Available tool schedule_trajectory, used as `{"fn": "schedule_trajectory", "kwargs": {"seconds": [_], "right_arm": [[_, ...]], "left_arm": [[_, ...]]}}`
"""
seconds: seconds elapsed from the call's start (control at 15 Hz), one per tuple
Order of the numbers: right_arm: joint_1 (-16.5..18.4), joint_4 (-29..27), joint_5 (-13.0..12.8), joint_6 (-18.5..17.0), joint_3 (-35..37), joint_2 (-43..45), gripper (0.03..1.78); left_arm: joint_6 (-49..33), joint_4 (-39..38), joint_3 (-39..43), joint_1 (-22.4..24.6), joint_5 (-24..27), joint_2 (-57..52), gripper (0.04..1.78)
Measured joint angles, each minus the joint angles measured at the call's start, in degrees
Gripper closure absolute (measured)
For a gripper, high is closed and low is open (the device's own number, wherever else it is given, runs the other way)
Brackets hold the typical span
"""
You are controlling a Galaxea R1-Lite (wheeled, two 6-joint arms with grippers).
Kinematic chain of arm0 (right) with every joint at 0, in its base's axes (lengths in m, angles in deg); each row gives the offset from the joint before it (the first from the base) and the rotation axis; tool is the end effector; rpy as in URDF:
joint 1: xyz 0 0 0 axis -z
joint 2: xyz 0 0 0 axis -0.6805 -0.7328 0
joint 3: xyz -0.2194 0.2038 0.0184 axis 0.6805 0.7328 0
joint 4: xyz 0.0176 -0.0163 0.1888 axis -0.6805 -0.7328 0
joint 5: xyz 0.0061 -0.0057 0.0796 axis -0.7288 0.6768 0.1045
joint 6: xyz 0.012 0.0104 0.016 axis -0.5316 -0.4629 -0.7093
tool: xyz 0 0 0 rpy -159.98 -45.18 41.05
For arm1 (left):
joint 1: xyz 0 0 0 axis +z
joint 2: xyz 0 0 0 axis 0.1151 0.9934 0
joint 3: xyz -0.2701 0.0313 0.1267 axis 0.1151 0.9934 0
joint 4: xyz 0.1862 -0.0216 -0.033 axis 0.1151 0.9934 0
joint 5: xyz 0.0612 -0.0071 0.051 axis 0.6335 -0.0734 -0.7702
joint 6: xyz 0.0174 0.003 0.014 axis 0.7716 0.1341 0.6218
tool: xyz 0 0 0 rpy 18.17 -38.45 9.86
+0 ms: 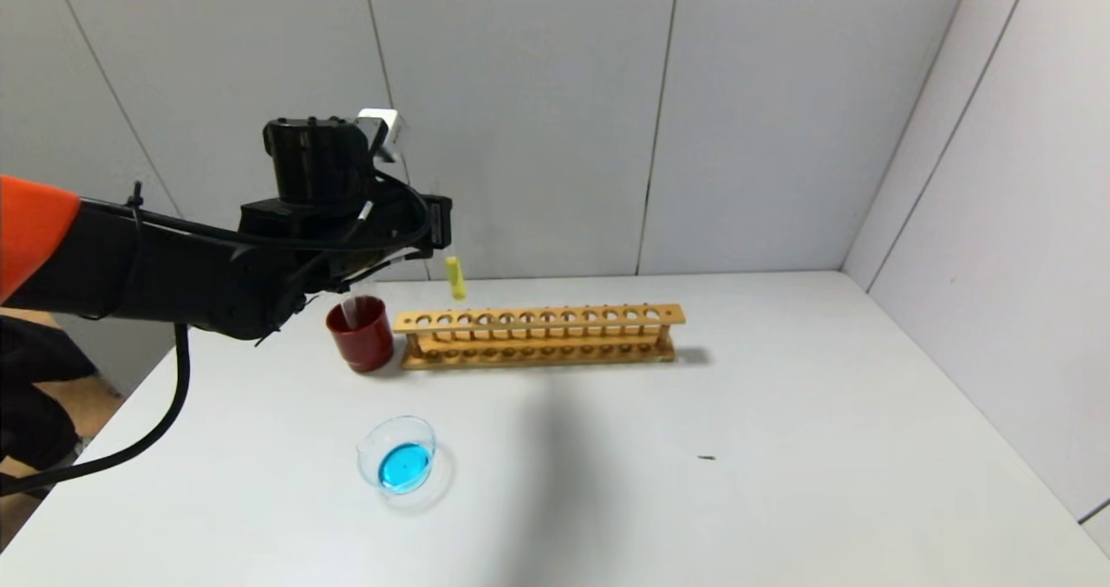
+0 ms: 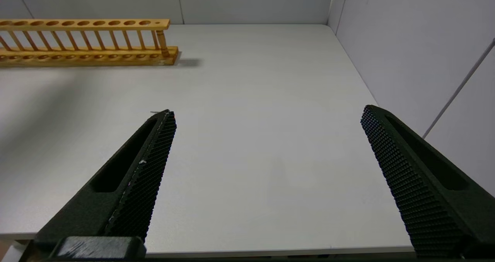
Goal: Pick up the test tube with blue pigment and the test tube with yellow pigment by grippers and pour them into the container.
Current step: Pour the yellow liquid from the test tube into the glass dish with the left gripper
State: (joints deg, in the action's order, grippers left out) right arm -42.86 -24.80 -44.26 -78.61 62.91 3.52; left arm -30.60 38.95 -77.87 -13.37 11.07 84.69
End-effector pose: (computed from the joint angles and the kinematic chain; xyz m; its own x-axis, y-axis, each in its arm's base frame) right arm -0.0227 0.0001 0.0751 1.0000 0.0039 -0.0033 -0.0038 1.0000 0.0018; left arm 0.3621 -0.1310 0.2164 0.9445 -0.3107 -0.1070 0.3091 0.9505 -0.0316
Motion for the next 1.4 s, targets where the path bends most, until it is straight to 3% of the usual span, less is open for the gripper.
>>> {"fn": "schedule_trajectory", "kwargs": {"seconds": [0.33, 0.67, 1.07, 1.4], "right_arm": [[0.0, 0.0, 0.0, 0.0, 0.0, 0.0, 0.06], [0.0, 0.0, 0.0, 0.0, 0.0, 0.0, 0.06], [0.0, 0.0, 0.0, 0.0, 0.0, 0.0, 0.06], [0.0, 0.0, 0.0, 0.0, 0.0, 0.0, 0.06]], "left_arm": [[6.2, -5.0, 8.6, 0.4, 0.6, -5.1, 1.52], [8.0, -8.5, 22.0, 2.4, 8.8, -14.2, 1.52], [18.0, -8.2, 34.0, 14.4, 24.7, -20.2, 1.52], [28.4, -8.2, 37.0, 19.7, 38.0, -21.3, 1.52]]}}
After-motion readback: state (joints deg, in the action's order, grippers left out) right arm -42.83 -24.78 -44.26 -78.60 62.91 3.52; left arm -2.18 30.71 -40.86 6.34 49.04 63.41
